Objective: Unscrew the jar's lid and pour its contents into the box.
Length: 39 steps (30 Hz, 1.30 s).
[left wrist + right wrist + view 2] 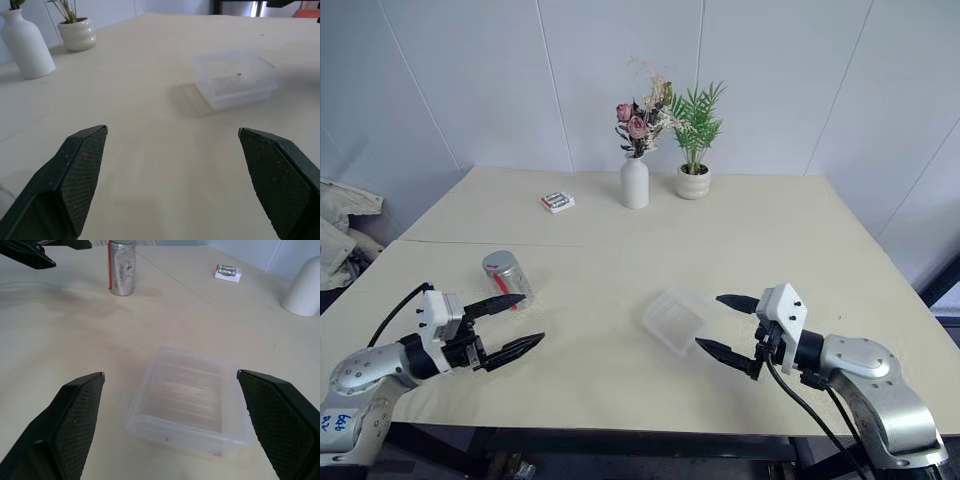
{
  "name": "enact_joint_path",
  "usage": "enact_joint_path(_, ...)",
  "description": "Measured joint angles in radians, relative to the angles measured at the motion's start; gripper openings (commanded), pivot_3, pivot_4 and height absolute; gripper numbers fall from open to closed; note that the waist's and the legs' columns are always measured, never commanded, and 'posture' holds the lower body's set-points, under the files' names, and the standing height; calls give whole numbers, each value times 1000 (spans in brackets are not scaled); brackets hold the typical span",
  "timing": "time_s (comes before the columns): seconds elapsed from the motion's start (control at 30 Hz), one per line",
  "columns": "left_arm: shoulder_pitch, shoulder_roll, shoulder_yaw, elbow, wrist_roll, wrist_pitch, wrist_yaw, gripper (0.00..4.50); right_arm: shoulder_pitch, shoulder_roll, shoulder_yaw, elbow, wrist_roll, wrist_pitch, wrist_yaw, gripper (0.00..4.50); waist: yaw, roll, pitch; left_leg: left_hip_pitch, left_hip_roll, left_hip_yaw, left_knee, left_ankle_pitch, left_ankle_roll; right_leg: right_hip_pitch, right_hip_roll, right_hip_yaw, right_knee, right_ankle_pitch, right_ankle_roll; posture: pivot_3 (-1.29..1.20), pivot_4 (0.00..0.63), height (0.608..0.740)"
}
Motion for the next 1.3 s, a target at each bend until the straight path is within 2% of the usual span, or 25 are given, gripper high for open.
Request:
enact_joint_path(0.17,47,1,11,-49,0,9,14,4475,-69,38,55,79,-15,-34,34,4500,2,0,0,0,0,0,0,0,0,0,0,0,0,-1,-3,0,150,740)
enact_joint_path(0.3,113,-20,57,-111,-1,23,87,4475,-135,80,97,140,-28,-49,61,4500,-4,0,0,0,0,0,0,0,0,0,0,0,0,-1,-2,0,150,740)
enact_joint_path(0.37,171,-85,95,-156,4,20,168,4475,-182,113,117,174,-35,-65,76,4500,-6,0,0,0,0,0,0,0,0,0,0,0,1,1,2,0,150,740)
enact_joint_path(0.47,226,-242,133,-200,32,22,361,4475,-256,162,147,220,-37,-85,95,4500,0,0,0,1,0,-1,1,0,0,0,0,-1,2,4,7,0,150,740)
enact_joint_path(0.53,234,-296,136,-219,61,27,466,4475,-285,189,161,222,-37,-93,102,4500,6,0,0,0,0,-3,2,0,-1,0,1,-2,3,4,7,0,150,740)
enact_joint_path(0.7,96,-449,119,-139,233,-33,752,4475,-392,291,201,273,-40,-110,103,4500,8,0,0,0,-2,-3,5,3,0,2,1,-1,2,5,6,0,150,740)
enact_joint_path(0.8,8,-450,101,-46,262,-52,792,4475,-437,303,210,282,-46,-120,113,4500,6,-1,-1,0,-2,-3,5,3,0,2,1,-1,2,5,5,0,150,740)
enact_joint_path(1.07,-164,-422,44,181,293,-121,782,4475,-440,334,216,282,-57,-132,105,4500,1,-1,-1,0,-1,-3,2,3,-1,-1,1,-2,3,7,10,0,150,740)
enact_joint_path(1.3,-260,-405,33,335,310,-169,789,4475,-434,338,218,247,-57,-130,82,4500,3,-1,-1,-1,-1,-2,2,2,-2,-1,1,-2,4,7,10,0,150,740)
